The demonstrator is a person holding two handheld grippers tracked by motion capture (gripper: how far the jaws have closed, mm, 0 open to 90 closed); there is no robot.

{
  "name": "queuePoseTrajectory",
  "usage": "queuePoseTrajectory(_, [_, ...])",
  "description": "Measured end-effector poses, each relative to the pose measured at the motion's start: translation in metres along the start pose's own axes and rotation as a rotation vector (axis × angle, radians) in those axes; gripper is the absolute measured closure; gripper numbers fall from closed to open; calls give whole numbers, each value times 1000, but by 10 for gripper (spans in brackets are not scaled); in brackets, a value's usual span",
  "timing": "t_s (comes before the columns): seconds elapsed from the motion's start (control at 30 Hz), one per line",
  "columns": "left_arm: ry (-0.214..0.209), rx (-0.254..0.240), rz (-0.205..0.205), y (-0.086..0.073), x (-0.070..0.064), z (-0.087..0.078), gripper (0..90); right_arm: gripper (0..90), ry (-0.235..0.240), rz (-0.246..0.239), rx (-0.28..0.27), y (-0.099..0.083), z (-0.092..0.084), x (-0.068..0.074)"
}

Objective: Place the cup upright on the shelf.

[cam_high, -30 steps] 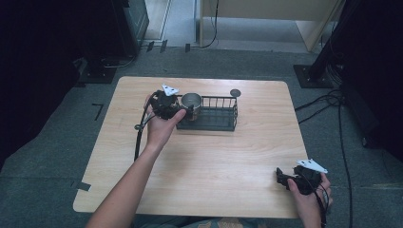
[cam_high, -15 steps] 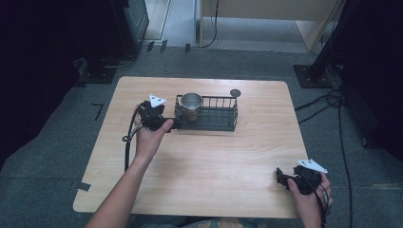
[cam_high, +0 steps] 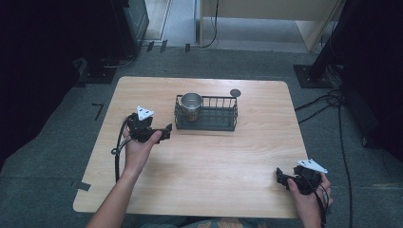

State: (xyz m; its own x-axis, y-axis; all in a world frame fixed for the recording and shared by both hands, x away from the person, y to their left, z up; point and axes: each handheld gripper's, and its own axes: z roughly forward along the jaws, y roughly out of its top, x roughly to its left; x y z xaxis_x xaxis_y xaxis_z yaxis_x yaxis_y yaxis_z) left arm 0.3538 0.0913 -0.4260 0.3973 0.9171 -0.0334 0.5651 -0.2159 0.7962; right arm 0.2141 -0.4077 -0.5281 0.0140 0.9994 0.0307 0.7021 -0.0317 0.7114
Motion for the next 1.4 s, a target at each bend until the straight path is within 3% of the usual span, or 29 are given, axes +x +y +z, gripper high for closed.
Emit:
queuePoseTrajectory(0.87, [57,71,-71,-81,41,-17,0,0,0,-2,0,0,0,0])
queuePoseTrajectory(1.4, [106,122,-74,-116,68,-31,0,0,-1,-2,1,0,0,0])
